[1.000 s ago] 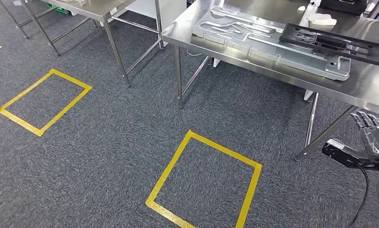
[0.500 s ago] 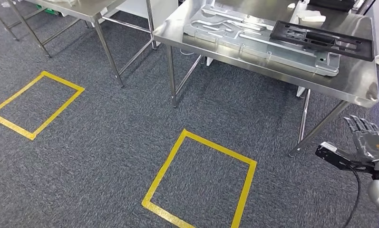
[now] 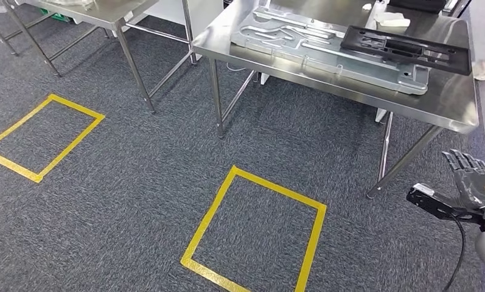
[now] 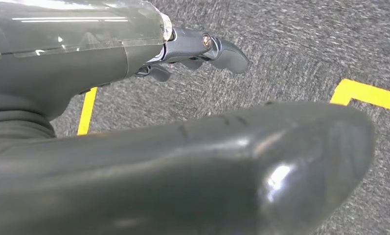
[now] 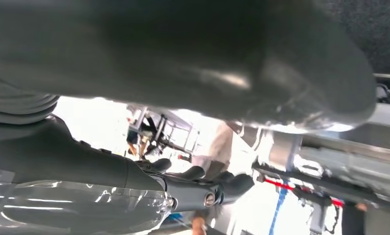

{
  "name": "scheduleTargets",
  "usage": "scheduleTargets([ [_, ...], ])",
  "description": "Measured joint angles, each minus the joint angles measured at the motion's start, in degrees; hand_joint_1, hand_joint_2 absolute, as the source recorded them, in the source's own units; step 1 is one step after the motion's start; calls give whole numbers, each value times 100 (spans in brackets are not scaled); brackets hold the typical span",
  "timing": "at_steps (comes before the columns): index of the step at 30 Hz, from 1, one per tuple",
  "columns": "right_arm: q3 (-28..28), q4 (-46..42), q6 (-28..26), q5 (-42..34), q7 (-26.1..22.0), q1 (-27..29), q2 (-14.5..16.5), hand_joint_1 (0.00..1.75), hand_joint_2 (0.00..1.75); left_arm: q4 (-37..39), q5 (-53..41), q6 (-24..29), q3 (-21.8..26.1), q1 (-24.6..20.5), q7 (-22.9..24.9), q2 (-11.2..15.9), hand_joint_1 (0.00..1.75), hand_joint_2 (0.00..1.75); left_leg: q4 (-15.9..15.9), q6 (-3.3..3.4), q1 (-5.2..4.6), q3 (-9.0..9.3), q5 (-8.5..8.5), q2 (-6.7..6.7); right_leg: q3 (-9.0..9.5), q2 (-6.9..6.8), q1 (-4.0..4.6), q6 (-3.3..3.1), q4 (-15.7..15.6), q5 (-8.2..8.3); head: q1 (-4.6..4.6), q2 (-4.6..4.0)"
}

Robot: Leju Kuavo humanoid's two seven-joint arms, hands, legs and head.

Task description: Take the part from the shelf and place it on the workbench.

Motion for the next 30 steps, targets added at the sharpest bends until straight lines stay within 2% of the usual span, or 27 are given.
scheduleTargets([
  [2, 1, -3, -2, -23, 21, 19, -20, 0, 0, 0, -14, -3, 0, 0, 0, 4, 0, 0, 23, -59, 5, -8, -28, 11, -11, 29, -16, -70, -3, 16, 0, 0],
  [3, 1, -8, -4, -35, 28, 20, -30, 0, 0, 0, -20, -4, 0, 0, 0, 8, 0, 0, 103, -90, 10, -39, -93, 2, -12, 39, -27, -108, -9, 25, -1, 0],
  [5, 1, -24, -5, -56, 38, 24, -40, 0, 0, 0, -31, -4, 0, -1, 0, 12, 0, 0, 652, -140, 23, -278, -428, -32, -15, 56, -37, -166, -19, 36, -1, 0],
  [7, 1, -32, -3, -71, 44, 39, -42, 0, 0, 0, -39, -4, 0, 2, 0, 11, 0, 0, 1497, -161, 30, -663, -802, -46, -27, 82, -25, -189, -17, 38, 0, 0],
  [8, 1, -32, -2, -73, 46, 44, -39, 0, 0, 0, -40, -4, 0, 4, 0, 10, 0, 0, 1732, -160, 33, -775, -851, -46, -29, 100, -18, -191, -15, 38, 0, 0],
  [9, 2, -32, 0, -66, 46, 39, -34, 0, 0, 0, -40, -4, 1, 5, 0, 10, 0, 0, 1746, -151, 35, -785, -785, -47, -27, 119, -12, -191, -13, 38, 0, 0],
  [10, 4, -29, 3, -46, 39, 18, -25, 0, 0, 0, -39, -4, 1, 4, 0, 10, 0, 0, 1503, -131, 36, -673, -612, -51, -22, 141, -7, -190, -11, 38, 0, 0],
  [12, 26, -7, 8, 24, 17, -92, 8, 0, 0, 0, -38, -4, 4, -2, -4, 12, 0, 0, 663, -71, 33, -278, -214, -102, -18, 190, 5, -176, -3, 35, 0, 0],
  [13, 50, 20, 9, 62, 6, -173, 29, 0, 0, 0, -38, -4, 7, -6, -10, 13, 0, 0, 326, -48, 29, -123, -99, -133, -27, 218, 13, -158, 4, 37, 0, 0],
  [14, 79, 56, 9, 96, 1, -257, 51, 0, 0, 0, -38, -4, 10, -10, -18, 14, 0, 0, 122, -30, 22, -35, -49, -159, -40, 241, 16, -130, 8, 44, 0, 0],
  [17, 160, 164, 0, 146, -2, -414, 94, 0, 0, 0, -42, -9, 14, -22, -38, 11, 0, 0, 7, 40, 12, -6, -12, -152, -61, 267, -3, -18, -8, 66, 0, 0],
  [19, 200, 221, -13, 150, -3, -471, 98, 0, 0, 0, -53, -13, 15, -26, -46, 7, 0, 0, -63, 116, 26, 10, 41, -131, -135, 204, -14, 37, 161, -65, 0, 0],
  [20, 215, 246, -19, 149, -4, -498, 98, 0, 0, 0, -59, -15, 16, -26, -48, 5, 0, 0, -90, 143, 33, 14, 61, -119, -253, 166, -17, 54, 417, -220, 0, 0],
  [22, 239, 289, -26, 135, -13, -521, 102, 0, 0, 0, -69, -14, 19, -21, -49, 6, 0, 0, -92, 164, 22, 0, 67, -104, -608, 130, -15, 86, 1159, -571, 0, 0],
  [23, 254, 307, -27, 124, -23, -509, 106, 0, 0, 0, -76, -14, 21, -18, -48, 6, 0, 0, -88, 166, 17, -5, 66, -96, -748, 126, -16, 99, 1450, -656, 0, 0],
  [24, 269, 320, -30, 109, -34, -489, 112, 0, 0, 0, -85, -14, 22, -17, -48, 6, 0, 0, -80, 166, 14, -7, 63, -86, -799, 119, -17, 107, 1552, -636, 0, 0],
  [25, 281, 328, -37, 89, -44, -472, 116, 0, 0, 0, -94, -14, 23, -16, -48, 5, 0, 0, -69, 162, 12, -6, 56, -75, -729, 106, -17, 107, 1408, -504, 0, 0],
  [26, 287, 333, -48, 64, -49, -459, 116, 0, 0, 0, -106, -16, 24, -15, -46, 3, 0, 0, -55, 153, 12, -2, 46, -64, -552, 81, -17, 101, 1057, -302, 0, 0],
  [28, 286, 333, -73, 22, -51, -442, 114, 0, 0, 0, -119, -19, 24, -17, -44, -2, 0, 0, -19, 117, -1, -2, 16, -43, -172, 3, 6, 54, 287, -12, 0, 0],
  [29, 285, 332, -83, 12, -50, -433, 113, 0, 0, 0, -123, -21, 24, -18, -44, -4, 0, 0, -4, 93, -12, -6, 4, -36, -71, -14, 25, 20, 72, 43, 0, 0],
  [30, 285, 331, -91, 9, -50, -421, 113, 0, 0, 0, -125, -21, 24, -18, -43, -4, 0, 0, 3, 68, -20, -10, -4, -27, -45, -12, 44, -16, 1, 37, 0, 0],
])
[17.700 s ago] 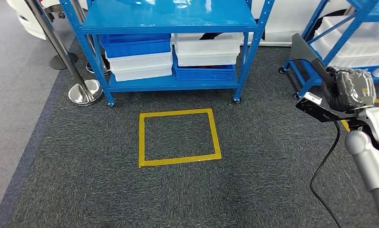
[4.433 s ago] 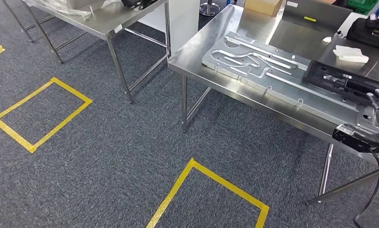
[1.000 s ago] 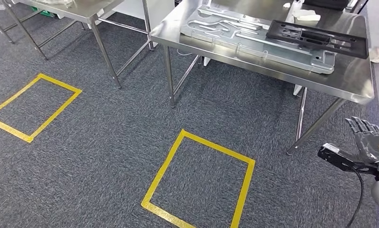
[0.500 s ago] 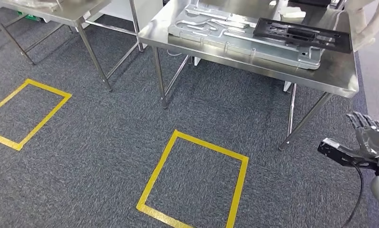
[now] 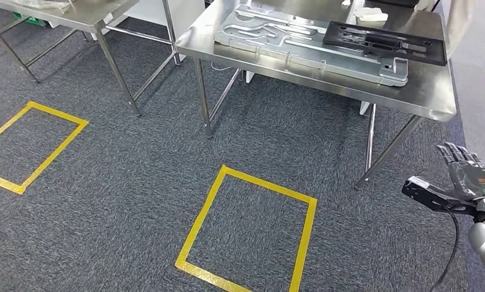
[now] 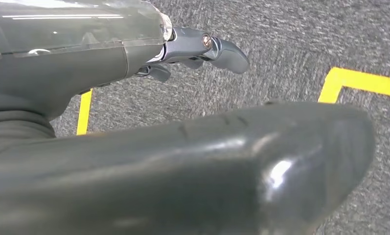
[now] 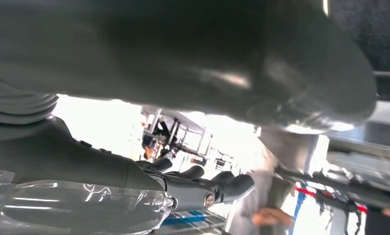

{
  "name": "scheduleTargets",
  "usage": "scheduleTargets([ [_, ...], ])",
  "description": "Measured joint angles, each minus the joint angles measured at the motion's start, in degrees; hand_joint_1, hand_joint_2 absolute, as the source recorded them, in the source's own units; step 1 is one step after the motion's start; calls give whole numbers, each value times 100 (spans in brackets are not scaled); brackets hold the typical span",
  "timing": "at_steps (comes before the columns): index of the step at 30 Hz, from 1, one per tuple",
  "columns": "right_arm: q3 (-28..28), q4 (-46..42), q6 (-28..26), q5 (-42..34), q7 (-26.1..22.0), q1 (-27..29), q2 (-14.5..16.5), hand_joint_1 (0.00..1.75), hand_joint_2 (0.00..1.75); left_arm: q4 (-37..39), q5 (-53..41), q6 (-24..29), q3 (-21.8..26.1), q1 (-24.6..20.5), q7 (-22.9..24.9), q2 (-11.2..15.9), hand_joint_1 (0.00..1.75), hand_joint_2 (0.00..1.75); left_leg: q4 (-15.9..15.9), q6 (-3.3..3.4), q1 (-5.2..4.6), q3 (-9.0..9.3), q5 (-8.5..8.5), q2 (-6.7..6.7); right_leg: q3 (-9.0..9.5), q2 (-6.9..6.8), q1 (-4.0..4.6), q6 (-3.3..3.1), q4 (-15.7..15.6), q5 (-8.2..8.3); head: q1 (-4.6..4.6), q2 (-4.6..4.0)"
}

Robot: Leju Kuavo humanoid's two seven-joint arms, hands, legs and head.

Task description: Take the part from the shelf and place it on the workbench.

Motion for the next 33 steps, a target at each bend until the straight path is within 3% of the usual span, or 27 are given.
scheduleTargets([
  [2, -1, -4, -9, 0, 1, 30, 0, 0, 0, 0, -3, 0, 0, 0, 1, 0, 0, 0, -1, -55, -7, 4, -11, 23, -10, 54, 0, -64, -7, 19, 0, 0],
  [4, -3, -20, -10, 0, 1, 48, 0, 0, 0, 0, -12, 2, 0, -1, 1, 1, 0, 0, 144, -121, -1, -45, -132, 17, -4, 82, -32, -132, -28, 36, -1, 0],
  [5, -5, -29, -7, 0, 3, 58, 1, 0, 0, 0, -20, 3, 1, -2, 0, 2, 0, 0, 375, -151, 7, -142, -279, 3, 1, 89, -47, -162, -38, 43, -1, 0],
  [7, -7, -43, 1, 2, 16, 93, 3, 0, 0, 0, -34, 5, 2, 0, -1, 2, 0, 0, 1133, -192, 33, -479, -665, -20, -4, 104, -40, -193, -37, 43, -1, 0],
  [9, -8, -45, 1, 11, 41, 149, 7, 0, 0, 0, -46, 7, 3, 9, 0, 1, 0, 0, 1682, -204, 45, -738, -828, -21, -5, 131, -33, -194, -33, 42, -1, 0],
  [10, -11, -50, -3, 20, 53, 174, 8, 0, 0, 0, -50, 7, 3, 14, 1, 0, 0, 0, 1628, -197, 47, -715, -732, -22, 0, 151, -31, -193, -32, 41, -1, 0],
  [11, -18, -61, -8, 27, 63, 194, 9, 0, 0, 0, -53, 7, 4, 16, 1, 0, 0, 0, 1337, -177, 46, -579, -540, -30, 8, 171, -29, -190, -32, 40, -1, 0],
  [13, -34, -91, -14, 34, 72, 212, 9, 0, 0, 0, -54, 10, 7, 12, 2, 3, 0, 0, 480, -117, 37, -172, -156, -94, 18, 212, -18, -171, -30, 36, 0, 0],
  [15, -44, -107, -18, 35, 80, 224, 10, 0, 0, 0, -55, 14, 11, 6, 4, 7, 0, 0, 38, -73, 25, 31, -36, -144, 8, 245, -9, -119, -28, 42, 0, 0],
  [19, -62, -134, -24, 36, 86, 268, -10, 0, 0, 0, -56, 15, 13, 1, 6, 2, 0, 0, -81, 46, 25, 64, 25, -90, -37, 237, -39, 21, 44, -12, 1, 0],
  [21, -77, -142, -26, 36, 87, 271, -29, 0, 0, 0, -56, 15, 13, 0, 6, -1, 0, 0, -142, 98, 39, 73, 69, -59, -250, 168, -46, 55, 515, -307, 1, 0],
  [23, -85, -140, -26, 35, 87, 291, -34, 0, 0, 0, -56, 15, 13, 3, 6, -1, 0, 0, -141, 109, 34, 58, 73, -39, -601, 144, -48, 90, 1255, -640, 0, 0],
  [24, -85, -139, -27, 35, 87, 310, -33, 0, 0, 0, -57, 15, 13, 4, 7, -1, 0, 0, -132, 107, 32, 52, 71, -29, -710, 140, -52, 105, 1484, -692, 0, 0],
  [25, -86, -139, -31, 35, 87, 326, -33, 0, 0, 0, -58, 15, 13, 4, 10, -1, 0, 0, -121, 104, 31, 48, 66, -18, -715, 130, -56, 114, 1499, -630, 0, 0],
  [27, -95, -139, -52, 37, 86, 329, -33, 0, 0, 0, -63, 16, 13, 4, 15, -5, 0, 0, -87, 84, 32, 51, 43, 3, -403, 78, -59, 112, 892, -263, 0, 0],
  [29, -115, -139, -75, 39, 70, 297, -32, 0, 0, 0, -67, 20, 16, 0, 15, -11, 0, 0, -43, 43, 12, 41, 12, 23, -59, -1, -37, 66, 199, -20, 0, 0],
  [30, -125, -139, -83, 39, 57, 272, -32, 0, 0, 0, -69, 25, 19, -3, 12, -14, 0, 0, -26, 17, 0, 31, 2, 32, 14, -16, -21, 32, 31, 13, 0, 0],
  [33, -149, -158, -107, 26, 9, 188, -37, 0, 0, 0, -89, 40, 29, -4, -1, -7, 0, 0, -7, -61, -15, 15, -19, 67, 5, 34, -13, -66, -19, 18, 0, 0],
])
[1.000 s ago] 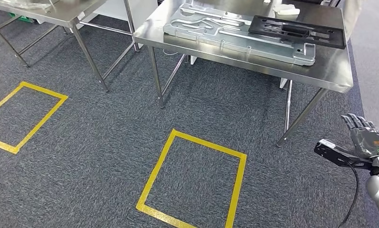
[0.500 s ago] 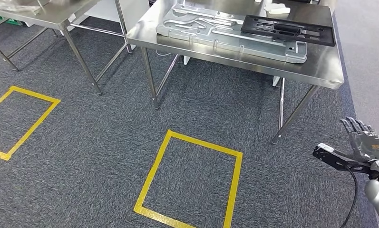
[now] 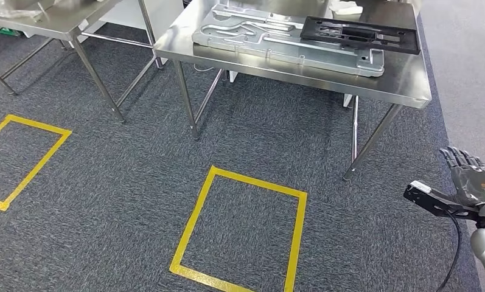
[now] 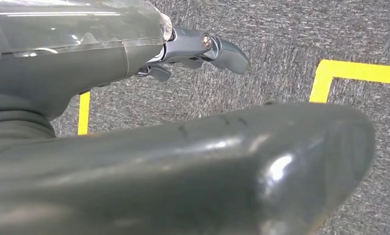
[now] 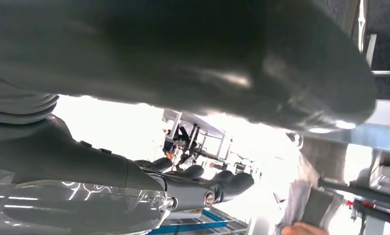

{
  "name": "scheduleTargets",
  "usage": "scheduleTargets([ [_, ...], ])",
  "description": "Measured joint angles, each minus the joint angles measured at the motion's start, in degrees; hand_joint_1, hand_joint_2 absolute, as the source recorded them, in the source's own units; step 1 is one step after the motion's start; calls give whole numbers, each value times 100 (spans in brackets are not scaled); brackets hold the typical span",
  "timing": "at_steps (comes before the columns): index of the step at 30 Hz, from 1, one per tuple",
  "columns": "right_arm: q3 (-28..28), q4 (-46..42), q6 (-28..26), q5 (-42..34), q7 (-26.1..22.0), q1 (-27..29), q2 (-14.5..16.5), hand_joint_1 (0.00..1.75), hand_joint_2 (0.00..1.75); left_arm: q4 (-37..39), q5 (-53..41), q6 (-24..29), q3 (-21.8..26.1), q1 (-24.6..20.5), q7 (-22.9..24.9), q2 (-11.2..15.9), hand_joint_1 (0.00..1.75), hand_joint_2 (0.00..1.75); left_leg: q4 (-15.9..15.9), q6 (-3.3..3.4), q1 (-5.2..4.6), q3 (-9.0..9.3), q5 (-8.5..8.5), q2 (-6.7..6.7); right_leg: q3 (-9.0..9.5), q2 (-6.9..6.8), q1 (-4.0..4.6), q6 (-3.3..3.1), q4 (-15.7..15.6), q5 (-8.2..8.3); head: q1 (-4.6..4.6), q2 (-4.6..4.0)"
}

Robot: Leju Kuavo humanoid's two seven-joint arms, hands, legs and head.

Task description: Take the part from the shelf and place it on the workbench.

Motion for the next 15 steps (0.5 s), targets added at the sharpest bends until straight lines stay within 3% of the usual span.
scheduleTargets([
  [2, -35, -82, -11, -39, -16, -30, -21, 0, 0, 0, -13, 2, 7, 2, -11, 14, 0, 0, 232, -63, 9, -91, -171, -28, 6, 24, -30, -66, -22, 18, 0, 0],
  [5, -127, -293, -9, -144, -10, 23, -80, 0, 0, 0, -36, 1, 20, 12, -32, 22, 0, 0, 1322, -130, 48, -575, -714, -84, 4, 51, -30, -119, -27, 21, -1, 0],
  [6, -166, -375, -9, -175, -2, 82, -100, 0, 0, 0, -46, 2, 25, 19, -34, 22, 0, 0, 1614, -136, 57, -711, -803, -85, 5, 63, -24, -121, -26, 20, -1, 0],
  [7, -209, -462, -9, -195, 11, 161, -119, 0, 0, 0, -56, 4, 30, 27, -35, 22, 0, 0, 1708, -134, 62, -757, -782, -85, 9, 79, -20, -121, -24, 19, -1, 0],
  [8, -253, -551, -10, -198, 26, 247, -130, 0, 0, 0, -63, 8, 35, 35, -35, 22, 0, 0, 1560, -122, 64, -689, -649, -88, 14, 97, -16, -119, -23, 17, 0, 0],
  [11, -363, -784, -21, -153, 71, 457, -138, 0, 0, 0, -67, 20, 49, 48, -36, 30, 0, 0, 375, -36, 54, -139, -108, -188, 22, 167, -3, -92, -14, 7, 0, 0],
  [13, -413, -883, -29, -125, 90, 556, -138, 0, 0, 0, -72, 21, 54, 46, -37, 34, 0, 0, 24, 0, 40, 22, -37, -240, 5, 207, 3, -36, -10, 12, -1, 0],
  [15, -475, -994, -33, -105, 110, 697, -147, 0, 0, 0, -85, 14, 56, 45, -53, 34, 0, 0, -12, 43, 40, 38, -19, -214, 0, 228, -10, 41, -17, 17, -1, 0],
])
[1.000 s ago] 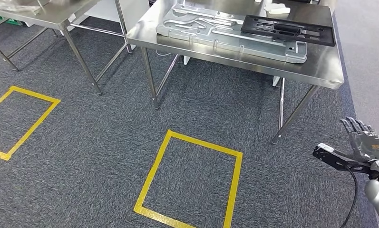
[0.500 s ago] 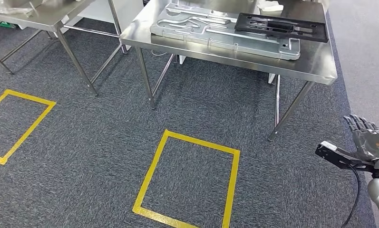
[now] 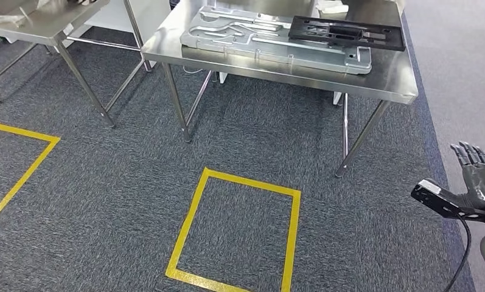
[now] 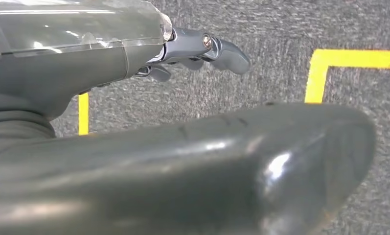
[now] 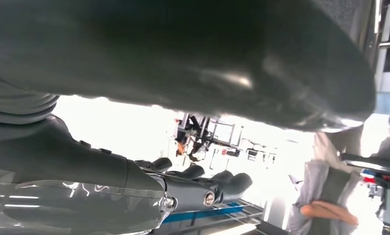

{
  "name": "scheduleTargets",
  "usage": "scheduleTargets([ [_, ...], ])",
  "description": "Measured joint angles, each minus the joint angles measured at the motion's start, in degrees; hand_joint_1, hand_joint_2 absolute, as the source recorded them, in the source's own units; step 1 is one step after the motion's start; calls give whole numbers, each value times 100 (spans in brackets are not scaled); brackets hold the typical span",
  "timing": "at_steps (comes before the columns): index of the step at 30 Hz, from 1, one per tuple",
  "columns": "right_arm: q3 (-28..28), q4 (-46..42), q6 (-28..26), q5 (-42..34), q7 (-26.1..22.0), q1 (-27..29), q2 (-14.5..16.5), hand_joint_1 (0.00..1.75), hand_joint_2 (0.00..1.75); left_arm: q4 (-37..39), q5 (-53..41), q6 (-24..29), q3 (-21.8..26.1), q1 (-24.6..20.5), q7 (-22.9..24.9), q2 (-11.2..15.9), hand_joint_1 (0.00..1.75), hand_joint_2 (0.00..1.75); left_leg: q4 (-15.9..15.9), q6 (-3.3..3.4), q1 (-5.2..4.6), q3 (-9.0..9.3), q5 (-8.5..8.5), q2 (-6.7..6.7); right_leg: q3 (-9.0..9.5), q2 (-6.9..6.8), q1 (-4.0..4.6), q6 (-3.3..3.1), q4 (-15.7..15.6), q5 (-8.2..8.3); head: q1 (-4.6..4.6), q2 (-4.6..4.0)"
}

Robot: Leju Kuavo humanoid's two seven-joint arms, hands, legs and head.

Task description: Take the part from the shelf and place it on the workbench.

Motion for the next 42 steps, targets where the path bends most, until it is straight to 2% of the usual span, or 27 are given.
scheduleTargets([
  [2, -106, -161, -2, 19, 41, 207, -20, 0, 0, 0, -31, -15, 1, 2, -32, 1, 0, 0, -72, 72, 18, 28, 46, 30, -53, -46, -15, 63, 141, -117, 1, 0],
  [3, -178, -253, -3, 26, 68, 323, -32, 0, 0, 0, -49, -24, 1, 3, -47, 4, 0, 0, -105, 101, 30, 38, 68, 44, -152, -78, -19, 89, 365, -263, 2, 0],
  [5, -354, -458, -10, 31, 125, 609, -43, 0, 0, 0, -87, -39, 2, 9, -63, 19, 0, 0, -112, 125, 26, 33, 73, 54, -495, -117, -24, 131, 1093, -634, 3, 0],
  [6, -446, -570, -14, 30, 148, 780, -46, 0, 0, 0, -107, -46, 3, 14, -67, 27, 0, 0, -108, 127, 25, 30, 70, 58, -652, -119, -27, 150, 1420, -748, 3, 0],
  [7, -538, -684, -16, 25, 168, 956, -47, 0, 0, 0, -128, -53, 3, 18, -68, 33, 0, 0, -103, 125, 24, 31, 64, 63, -729, -124, -31, 163, 1578, -758, 3, 0],
  [8, -627, -794, -15, 19, 184, 1115, -51, 0, 0, 0, -148, -58, 3, 22, -69, 37, 0, 0, -93, 119, 24, 34, 53, 72, -698, -135, -35, 171, 1510, -658, 3, 0],
  [10, -816, -1020, -3, 3, 208, 1377, -78, 0, 0, 0, -198, -76, 2, 28, -78, 40, 0, 0, -53, 89, 20, 39, 16, 101, -346, -212, -41, 171, 791, -282, 3, 0],
  [12, -1018, -1240, 33, -19, 224, 1592, -109, 0, 0, 0, -237, -99, 0, 27, -87, 46, 0, 0, 1, 37, -4, 36, -33, 127, -40, -285, -14, 113, 165, -71, 3, 0],
  [14, -1197, -1419, 90, -52, 235, 1798, -125, 0, 0, 0, -270, -114, -2, 26, -90, 55, 0, 0, 18, -17, -22, 38, -62, 151, 9, -270, 22, 25, 49, -69, 2, 0],
  [17, -1428, -1672, 158, -101, 239, 2090, -138, 0, 0, 0, -304, -116, -8, 26, -89, 76, 0, 0, 132, -109, -10, 17, -181, 167, 14, -206, -13, -80, 27, -56, 1, 0],
  [19, -1563, -1840, 203, -108, 239, 2258, -140, 0, 0, 0, -321, -111, -11, 21, -85, 85, 0, 0, 645, -168, 7, -197, -501, 142, 20, -187, -25, -133, 17, -51, 1, 0],
  [21, -1660, -1954, 271, -109, 240, 2364, -140, 0, 0, 0, -342, -106, -14, 22, -83, 84, 0, 0, 1431, -191, 21, -553, -860, 134, 15, -159, -16, -160, 19, -55, 1, 0],
  [22, -1688, -1982, 307, -110, 240, 2388, -140, 0, 0, 0, -350, -104, -15, 25, -80, 85, 0, 0, 1671, -190, 25, -664, -918, 133, 15, -135, -12, -162, 20, -56, 1, 0],
  [23, -1708, -1997, 342, -112, 242, 2395, -141, 0, 0, 0, -355, -105, -16, 27, -79, 85, 0, 44, 1697, -180, 27, -675, -857, 132, 20, -109, -9, -163, 21, -57, 1, 0],
  [24, -1722, -2002, 371, -114, 243, 2391, -142, 0, 0, 0, -358, -109, -16, 24, -77, 86, 0, 87, 1473, -157, 26, -569, -685, 124, 30, -81, -6, -162, 21, -58, 1, 0],
  [26, -1739, -2002, 414, -104, 243, 2338, -143, 0, 0, 0, -361, -121, -17, 3, -75, 90, 0, 175, 669, -81, 12, -196, -283, 66, 46, -33, 5, -150, 27, -61, 1, 0],
  [27, -1742, -1992, 430, -85, 242, 2274, -142, 0, 0, 0, -360, -127, -17, -14, -73, 93, 0, 175, 331, -51, 4, -52, -163, 33, 41, -7, 14, -131, 35, -59, 1, 0],
  [28, -1729, -1958, 443, -48, 234, 2167, -139, 0, 0, 0, -357, -131, -17, -29, -71, 95, 0, 175, 129, -30, -5, 26, -114, 10, 26, 17, 14, -105, 40, -50, 1, 0],
  [30, -1649, -1804, 449, 69, 200, 1849, -130, 0, 0, 0, -344, -134, -15, -58, -51, 95, 0, 175, 17, -1, -17, 45, -103, 26, 0, 71, 3, -26, 28, -21, 1, 0],
  [32, -1469, -1483, 403, 216, 130, 1438, -106, 0, 0, 0, -313, -130, -4, -87, -24, 87, 0, 175, -57, 64, -6, 80, -44, 82, -33, 46, -18, 40, 83, -58, 1, 0],
  [34, -1244, -1078, 320, 334, 64, 994, -54, 0, 0, 0, -283, -116, 21, -112, -12, 79, 0, 175, -125, 124, 11, 101, 17, 131, -229, -58, -27, 82, 497, -321, 2, 0],
  [36, -1014, -690, 238, 424, 24, 598, 33, 0, 0, 0, -261, -103, 61, -119, -12, 75, 0, 175, -125, 144, 4, 78, 31, 157, -579, -126, -31, 116, 1238, -676, 2, 0],
  [37, -899, -507, 204, 467, 10, 439, 85, 0, 0, 0, -249, -98, 80, -121, -13, 72, 0, 131, -117, 144, 2, 70, 30, 168, -703, -139, -35, 129, 1513, -754, 3, 0],
  [38, -791, -338, 178, 501, -2, 301, 136, 0, 0, 0, -238, -96, 97, -120, -13, 69, 0, 87, -107, 140, 1, 67, 27, 174, -730, -151, -39, 135, 1588, -718, 3, 0],
  [39, -700, -196, 158, 523, -9, 183, 180, 0, 0, 0, -228, -95, 110, -119, -13, 62, 0, 44, -94, 133, 1, 68, 21, 178, -651, -162, -44, 135, 1445, -581, 3, 0],
  [40, -625, -82, 146, 533, -12, 65, 212, 0, 0, 0, -224, -95, 121, -118, -13, 53, 0, 0, -76, 121, 1, 71, 9, 179, -467, -182, -48, 128, 1083, -366, 3, 0],
  [42, -501, 108, 129, 537, -14, -170, 261, 0, 0, 0, -213, -96, 144, -119, -13, 36, 0, 0, -29, 81, -16, 55, -18, 179, -107, -247, -28, 85, 345, -86, 2, 0],
])
